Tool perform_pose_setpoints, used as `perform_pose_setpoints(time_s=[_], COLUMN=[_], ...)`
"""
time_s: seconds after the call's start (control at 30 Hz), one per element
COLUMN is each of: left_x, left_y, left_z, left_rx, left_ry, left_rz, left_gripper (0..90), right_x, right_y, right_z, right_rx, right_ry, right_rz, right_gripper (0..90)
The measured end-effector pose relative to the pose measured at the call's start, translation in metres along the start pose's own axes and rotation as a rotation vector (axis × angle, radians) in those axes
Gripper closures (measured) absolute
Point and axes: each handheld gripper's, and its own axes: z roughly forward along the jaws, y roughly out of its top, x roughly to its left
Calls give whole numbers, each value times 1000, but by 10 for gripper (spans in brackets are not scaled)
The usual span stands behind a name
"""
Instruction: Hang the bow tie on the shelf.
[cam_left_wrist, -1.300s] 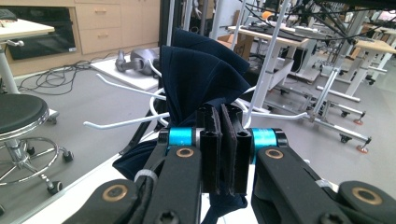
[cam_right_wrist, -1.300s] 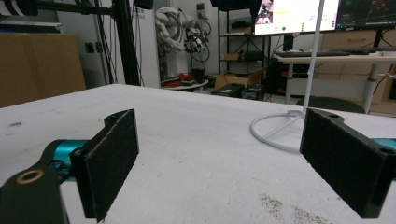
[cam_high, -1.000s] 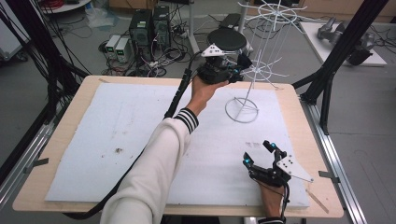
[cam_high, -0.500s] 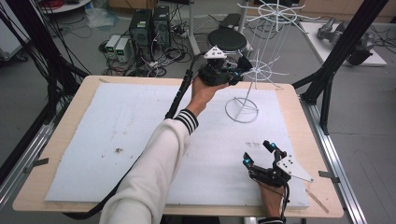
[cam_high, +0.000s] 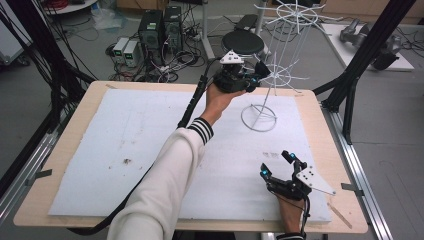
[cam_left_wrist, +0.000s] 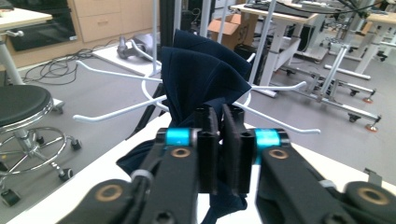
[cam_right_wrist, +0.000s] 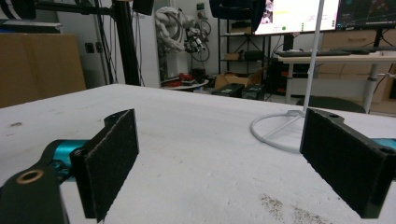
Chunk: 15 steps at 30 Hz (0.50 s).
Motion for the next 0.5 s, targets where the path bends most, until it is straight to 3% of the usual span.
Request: perform_pose_setpoints(time_s=[0.3, 0.4, 0.5], left_x=[3, 1, -4], left_y=[4, 4, 7], left_z=[-5, -10, -18], left_rx=[-16, 8, 35], left_ry=[-3, -1, -2], left_rz=[-28, -26, 17], left_gripper=[481, 360, 255], right_x=[0, 0, 0], right_y=[0, 0, 0], right_z=[0, 1, 1], right_rx=[0, 2, 7], right_ry=[1, 2, 7], right_rz=[-1, -6, -10], right_gripper=[107, 107, 107])
